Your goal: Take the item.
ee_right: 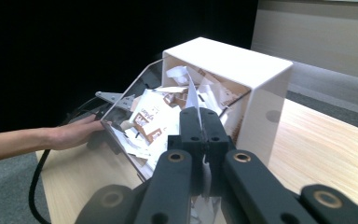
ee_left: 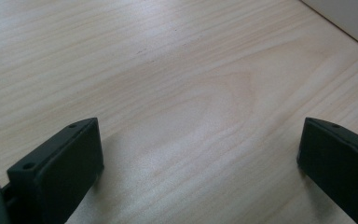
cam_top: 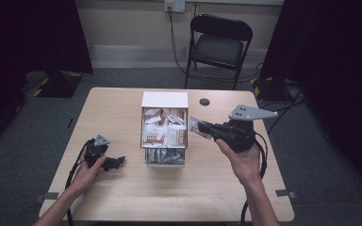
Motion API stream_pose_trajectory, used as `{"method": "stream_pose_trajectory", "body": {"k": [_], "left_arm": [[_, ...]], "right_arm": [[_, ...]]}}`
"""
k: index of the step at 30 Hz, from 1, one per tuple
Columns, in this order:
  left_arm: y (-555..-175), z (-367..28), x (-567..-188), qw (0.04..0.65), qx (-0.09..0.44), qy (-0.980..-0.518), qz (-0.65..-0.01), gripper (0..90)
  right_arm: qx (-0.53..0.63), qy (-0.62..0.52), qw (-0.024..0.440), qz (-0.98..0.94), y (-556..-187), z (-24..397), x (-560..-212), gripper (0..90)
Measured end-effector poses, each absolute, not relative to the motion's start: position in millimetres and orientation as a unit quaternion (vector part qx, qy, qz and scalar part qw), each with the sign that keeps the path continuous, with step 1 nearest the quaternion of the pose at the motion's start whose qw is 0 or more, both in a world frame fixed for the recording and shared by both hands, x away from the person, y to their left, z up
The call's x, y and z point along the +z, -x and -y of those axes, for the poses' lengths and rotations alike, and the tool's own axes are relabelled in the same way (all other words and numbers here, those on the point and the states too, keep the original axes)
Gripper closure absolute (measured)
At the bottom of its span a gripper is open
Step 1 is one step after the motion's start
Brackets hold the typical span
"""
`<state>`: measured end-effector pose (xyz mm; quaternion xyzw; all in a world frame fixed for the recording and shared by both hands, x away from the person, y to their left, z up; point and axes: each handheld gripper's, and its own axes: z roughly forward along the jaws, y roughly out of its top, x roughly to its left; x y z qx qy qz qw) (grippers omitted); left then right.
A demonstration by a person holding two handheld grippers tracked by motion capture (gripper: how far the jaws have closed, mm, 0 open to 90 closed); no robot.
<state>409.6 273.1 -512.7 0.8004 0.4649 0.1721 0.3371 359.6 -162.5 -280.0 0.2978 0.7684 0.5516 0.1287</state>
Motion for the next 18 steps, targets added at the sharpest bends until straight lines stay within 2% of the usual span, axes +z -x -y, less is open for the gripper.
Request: {"method": "stream_pose_trajectory", "body": {"k": [18], "left_arm": [[-410,-273,-513,0.337,0.172,-0.8,-0.465,0.0]], "right_arm": [[0.534,-0.332,0.135,-0.766,-371,184,-298,90.0]]}}
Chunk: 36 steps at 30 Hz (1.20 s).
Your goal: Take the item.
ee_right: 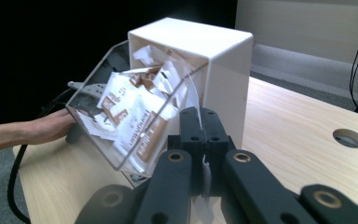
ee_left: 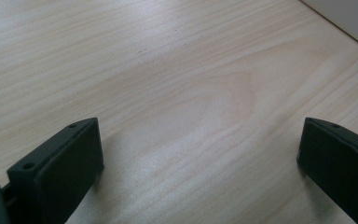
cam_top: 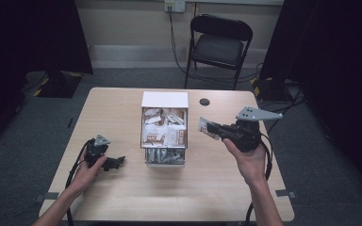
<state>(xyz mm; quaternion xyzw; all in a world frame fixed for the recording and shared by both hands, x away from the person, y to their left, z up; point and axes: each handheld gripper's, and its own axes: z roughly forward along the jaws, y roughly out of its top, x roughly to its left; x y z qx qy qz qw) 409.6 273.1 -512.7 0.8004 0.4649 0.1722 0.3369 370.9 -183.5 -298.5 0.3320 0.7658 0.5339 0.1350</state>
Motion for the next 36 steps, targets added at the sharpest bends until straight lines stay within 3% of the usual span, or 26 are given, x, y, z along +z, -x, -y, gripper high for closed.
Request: {"method": "stream_pose_trajectory", "body": {"k": [36], "left_arm": [[-410,-273,-513,0.336,0.173,-0.801,-0.465,0.0]], "right_arm": [[0.489,-0.379,0.133,-0.775,-397,199,-347,90.0]]}}
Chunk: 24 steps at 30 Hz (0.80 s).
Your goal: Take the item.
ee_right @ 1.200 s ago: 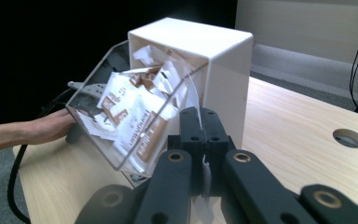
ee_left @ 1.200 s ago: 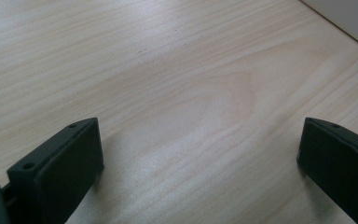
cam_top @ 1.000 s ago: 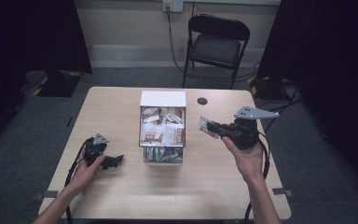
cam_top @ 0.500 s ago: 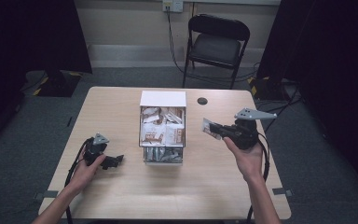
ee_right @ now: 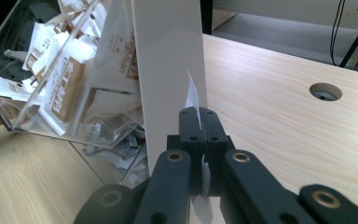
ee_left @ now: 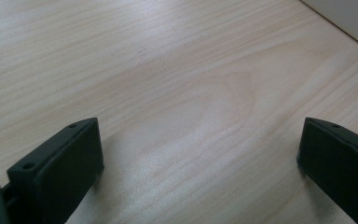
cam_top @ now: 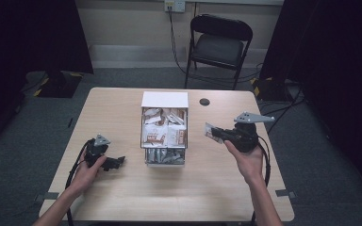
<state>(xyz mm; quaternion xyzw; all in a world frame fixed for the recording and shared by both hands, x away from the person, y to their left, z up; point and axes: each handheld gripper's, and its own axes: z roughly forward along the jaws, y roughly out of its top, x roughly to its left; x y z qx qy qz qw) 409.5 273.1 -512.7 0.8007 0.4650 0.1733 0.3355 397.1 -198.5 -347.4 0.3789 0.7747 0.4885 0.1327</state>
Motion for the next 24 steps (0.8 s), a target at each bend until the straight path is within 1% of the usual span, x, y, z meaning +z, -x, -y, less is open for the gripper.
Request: {"method": "stream_pose_trajectory", "body": {"k": [15,24], "left_arm": [[-410,-273,-513,0.336,0.173,-0.801,-0.465,0.0],[-410,-273,-513,0.336,0.173,-0.8,-0.465,0.0]], "right_arm": [[0.467,-0.393,0.119,-0.783,-410,195,-376,90.0],[0.457,-0.401,0.118,-0.785,-415,198,-384,90.0]]}}
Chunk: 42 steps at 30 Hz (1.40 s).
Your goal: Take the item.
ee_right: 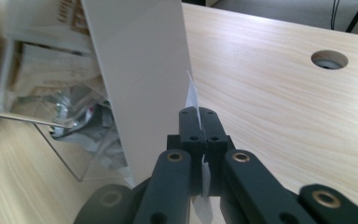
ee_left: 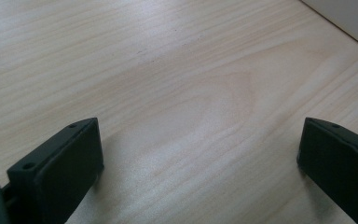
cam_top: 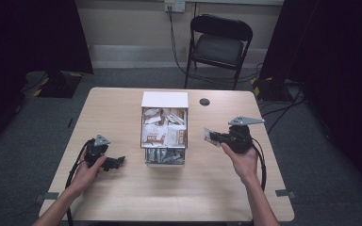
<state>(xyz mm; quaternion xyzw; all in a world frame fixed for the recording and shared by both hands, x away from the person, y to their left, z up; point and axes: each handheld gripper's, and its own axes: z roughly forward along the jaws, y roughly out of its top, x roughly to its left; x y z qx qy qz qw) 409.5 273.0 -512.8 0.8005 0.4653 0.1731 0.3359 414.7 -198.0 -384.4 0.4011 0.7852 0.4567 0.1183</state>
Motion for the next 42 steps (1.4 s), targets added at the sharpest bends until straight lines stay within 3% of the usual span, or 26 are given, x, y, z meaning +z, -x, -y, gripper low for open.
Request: {"method": "stream_pose_trajectory", "body": {"k": [20,42], "left_arm": [[-410,-273,-513,0.336,0.173,-0.801,-0.465,0.0],[-410,-273,-513,0.336,0.173,-0.801,-0.465,0.0]], "right_arm": [[0.405,-0.414,0.088,-0.81,-430,187,-436,90.0],[0.382,-0.42,0.079,-0.82,-436,171,-469,90.0]]}}
